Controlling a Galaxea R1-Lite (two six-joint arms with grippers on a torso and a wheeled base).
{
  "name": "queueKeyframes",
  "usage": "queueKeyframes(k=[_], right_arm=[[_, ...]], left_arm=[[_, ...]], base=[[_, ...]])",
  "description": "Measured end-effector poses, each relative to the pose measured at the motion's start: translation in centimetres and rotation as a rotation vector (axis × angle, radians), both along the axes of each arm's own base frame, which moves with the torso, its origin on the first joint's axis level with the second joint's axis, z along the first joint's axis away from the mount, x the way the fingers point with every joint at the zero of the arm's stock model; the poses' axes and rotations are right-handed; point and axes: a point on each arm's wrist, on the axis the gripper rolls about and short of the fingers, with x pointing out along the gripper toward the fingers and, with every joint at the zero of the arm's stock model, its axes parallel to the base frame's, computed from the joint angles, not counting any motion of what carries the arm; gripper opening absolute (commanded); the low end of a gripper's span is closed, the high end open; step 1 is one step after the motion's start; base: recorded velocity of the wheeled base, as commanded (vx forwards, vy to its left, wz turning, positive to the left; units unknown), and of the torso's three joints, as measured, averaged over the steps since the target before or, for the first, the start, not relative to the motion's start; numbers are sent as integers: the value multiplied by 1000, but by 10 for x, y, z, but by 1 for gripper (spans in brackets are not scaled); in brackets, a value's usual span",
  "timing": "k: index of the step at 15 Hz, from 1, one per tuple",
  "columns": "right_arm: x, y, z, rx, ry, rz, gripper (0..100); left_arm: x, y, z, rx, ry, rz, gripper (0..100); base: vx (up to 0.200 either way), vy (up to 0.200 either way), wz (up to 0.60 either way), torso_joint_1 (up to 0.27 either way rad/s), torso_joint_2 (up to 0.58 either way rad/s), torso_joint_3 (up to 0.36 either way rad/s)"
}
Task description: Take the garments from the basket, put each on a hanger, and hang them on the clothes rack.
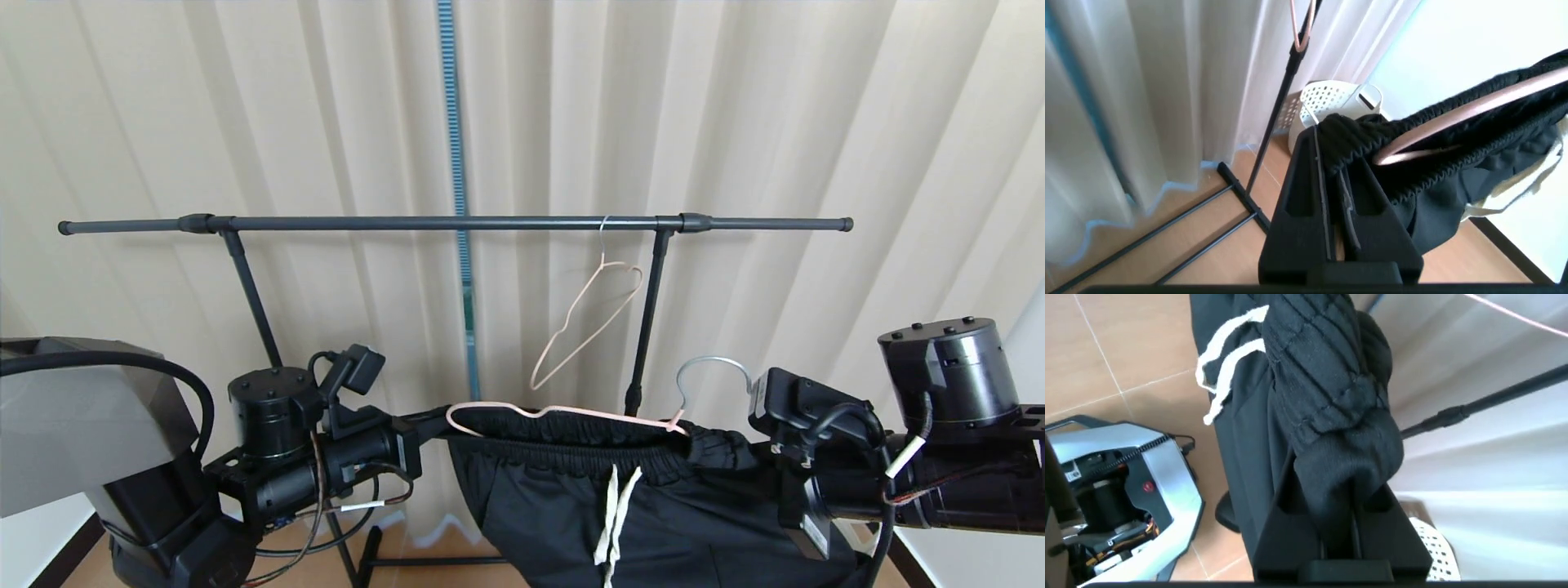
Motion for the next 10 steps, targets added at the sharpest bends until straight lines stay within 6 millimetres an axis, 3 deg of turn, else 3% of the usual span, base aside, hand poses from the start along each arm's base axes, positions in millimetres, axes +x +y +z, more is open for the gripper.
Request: queueKeyframes(k=[10], right_arm=[[11, 11, -22, -191, 3, -120, 0]], left_arm=[[-1, 2, 3, 49, 34, -4, 0]], base=[[0, 0, 0, 0, 0, 0]])
